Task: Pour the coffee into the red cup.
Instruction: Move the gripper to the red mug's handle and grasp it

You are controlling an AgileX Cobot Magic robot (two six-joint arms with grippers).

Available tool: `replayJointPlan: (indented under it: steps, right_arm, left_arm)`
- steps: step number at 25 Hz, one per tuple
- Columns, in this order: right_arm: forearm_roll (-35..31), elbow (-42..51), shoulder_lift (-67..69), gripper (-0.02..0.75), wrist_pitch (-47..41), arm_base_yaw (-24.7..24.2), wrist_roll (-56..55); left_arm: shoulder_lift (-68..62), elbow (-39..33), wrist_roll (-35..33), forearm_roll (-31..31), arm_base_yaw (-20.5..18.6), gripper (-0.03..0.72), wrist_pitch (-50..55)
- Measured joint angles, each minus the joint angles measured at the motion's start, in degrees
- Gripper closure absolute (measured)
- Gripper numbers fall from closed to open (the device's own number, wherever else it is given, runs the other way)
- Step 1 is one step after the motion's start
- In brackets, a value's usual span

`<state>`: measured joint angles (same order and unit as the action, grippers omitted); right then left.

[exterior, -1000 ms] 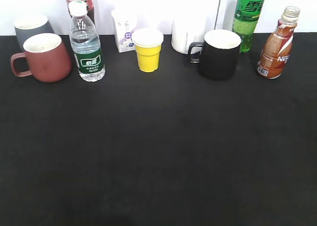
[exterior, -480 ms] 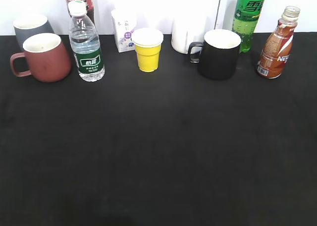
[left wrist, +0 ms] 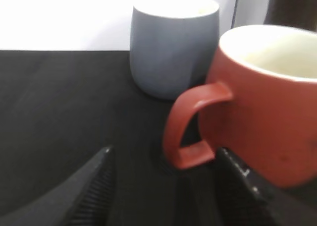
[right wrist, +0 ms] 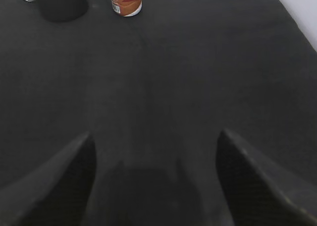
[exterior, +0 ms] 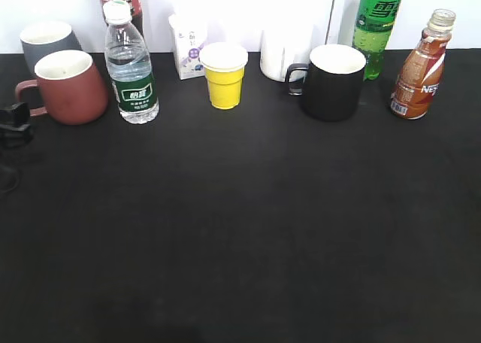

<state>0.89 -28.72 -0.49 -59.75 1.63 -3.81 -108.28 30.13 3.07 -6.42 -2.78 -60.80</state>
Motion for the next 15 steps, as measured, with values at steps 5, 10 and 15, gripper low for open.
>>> replayJointPlan:
  steps: [5, 10, 15]
  right_arm:
    - [0.0, 0.0, 0.0, 0.15, 0.0, 0.0, 0.0]
    - [0.0, 0.0, 0.0, 0.15, 0.0, 0.0, 0.0]
    - [-0.1, 0.0, 0.0, 0.15, 0.0, 0.0, 0.0]
  left_arm:
    - [-3.8, 6.0, 0.0, 0.0, 0.0, 0.218, 0.0]
    - [-8.1, 12.6, 0.0, 0.1, 0.0, 0.218, 3.0]
    - [-9.3, 14.4, 0.0, -0.7, 0.0, 0.332, 3.4]
